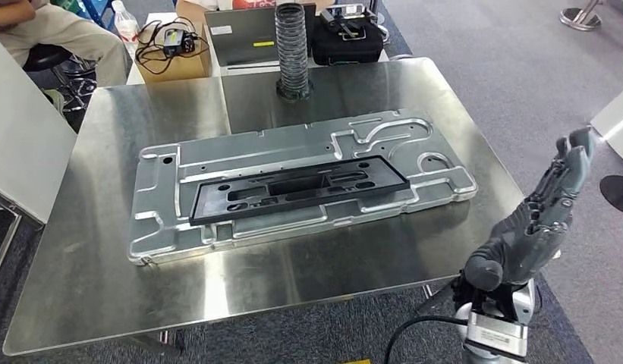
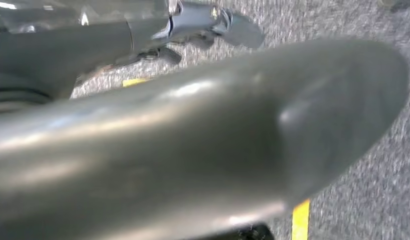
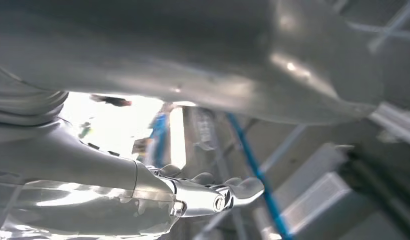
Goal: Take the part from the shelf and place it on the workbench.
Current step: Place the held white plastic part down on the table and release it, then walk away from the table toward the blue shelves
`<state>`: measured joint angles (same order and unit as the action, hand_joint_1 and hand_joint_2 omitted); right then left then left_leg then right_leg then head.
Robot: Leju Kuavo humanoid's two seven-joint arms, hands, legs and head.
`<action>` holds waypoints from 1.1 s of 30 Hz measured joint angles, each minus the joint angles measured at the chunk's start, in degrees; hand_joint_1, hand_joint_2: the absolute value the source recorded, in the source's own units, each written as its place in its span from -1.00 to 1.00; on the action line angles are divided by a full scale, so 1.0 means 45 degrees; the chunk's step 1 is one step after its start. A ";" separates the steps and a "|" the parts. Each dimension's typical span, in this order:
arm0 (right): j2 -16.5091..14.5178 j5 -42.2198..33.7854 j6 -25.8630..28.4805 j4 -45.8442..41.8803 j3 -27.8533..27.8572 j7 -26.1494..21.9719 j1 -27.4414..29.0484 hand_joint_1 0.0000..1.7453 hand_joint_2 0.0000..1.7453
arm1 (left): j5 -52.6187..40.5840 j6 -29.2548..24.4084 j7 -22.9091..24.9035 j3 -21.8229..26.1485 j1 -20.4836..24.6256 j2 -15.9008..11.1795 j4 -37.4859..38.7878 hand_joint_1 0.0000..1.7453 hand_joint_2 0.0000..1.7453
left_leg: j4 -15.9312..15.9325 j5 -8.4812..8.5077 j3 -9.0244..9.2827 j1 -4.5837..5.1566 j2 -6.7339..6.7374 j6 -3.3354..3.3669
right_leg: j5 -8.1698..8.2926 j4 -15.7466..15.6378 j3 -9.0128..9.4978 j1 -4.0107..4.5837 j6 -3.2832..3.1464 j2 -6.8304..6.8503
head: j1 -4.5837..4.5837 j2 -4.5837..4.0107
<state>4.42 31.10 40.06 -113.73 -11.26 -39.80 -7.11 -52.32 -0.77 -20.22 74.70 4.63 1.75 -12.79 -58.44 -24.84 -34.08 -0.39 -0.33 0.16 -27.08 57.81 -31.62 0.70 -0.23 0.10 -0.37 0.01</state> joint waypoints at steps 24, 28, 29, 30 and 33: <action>-0.0159 -0.5992 -0.2443 0.1792 0.4253 -0.0001 0.3437 -1.00 -1.00 | 0.0392 0.0030 -0.0164 0.0169 -0.0092 -0.0323 0.0000 -1.00 -1.00 | 0.0256 -0.0155 0.0271 0.0032 0.0148 0.0305 | -0.1211 0.3607 -0.1866 -0.0379 0.0671 0.0021 | -0.0006 0.0000; -0.0566 -0.6992 -0.4770 0.2184 0.5314 -0.0004 0.3419 -1.00 -1.00 | 0.0279 0.0045 -0.0236 0.0168 -0.0109 -0.0295 0.0000 -1.00 -1.00 | 0.0186 0.0278 -0.0248 0.0054 0.0133 0.0131 | -0.0553 0.0610 0.0561 -0.0329 0.0479 0.0011 | 0.0005 0.0002; -0.0701 -0.7194 -0.5480 0.2286 0.5614 -0.0010 0.3401 -1.00 -1.00 | 0.0255 0.0045 -0.0238 0.0167 -0.0109 -0.0281 0.0000 -1.00 -1.00 | 0.0197 0.0378 -0.0280 0.0054 0.0129 0.0060 | -0.0621 -0.0018 0.0958 -0.0282 0.0396 0.0003 | -0.0001 0.0001; -0.0842 -0.7333 -0.6141 0.2404 0.5908 -0.0016 0.3376 -1.00 -1.00 | 0.0225 0.0045 -0.0236 0.0166 -0.0111 -0.0267 0.0000 -1.00 -1.00 | 0.0226 0.0486 -0.0295 0.0040 0.0126 -0.0023 | -0.0683 -0.0338 0.1112 -0.0226 0.0311 -0.0004 | -0.0015 0.0001; -0.1321 -0.7581 -0.7587 0.2966 0.6711 -0.0023 0.3307 -1.00 -1.00 | 0.0153 0.0042 -0.0202 0.0170 -0.0139 -0.0249 0.0000 -1.00 -1.00 | 0.0155 0.0432 -0.0415 -0.0022 0.0108 -0.0248 | -0.0331 -0.0499 0.0896 -0.0213 0.0026 0.0044 | -0.0058 0.0000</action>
<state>-1.52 -3.02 5.92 -100.38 18.94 -39.90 7.77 -51.63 -0.58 -21.12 75.47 4.00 0.63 -12.79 -57.74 -22.90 -35.95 -0.49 0.16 -0.95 -28.57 55.56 -27.59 -0.25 -0.11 0.30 -0.63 0.01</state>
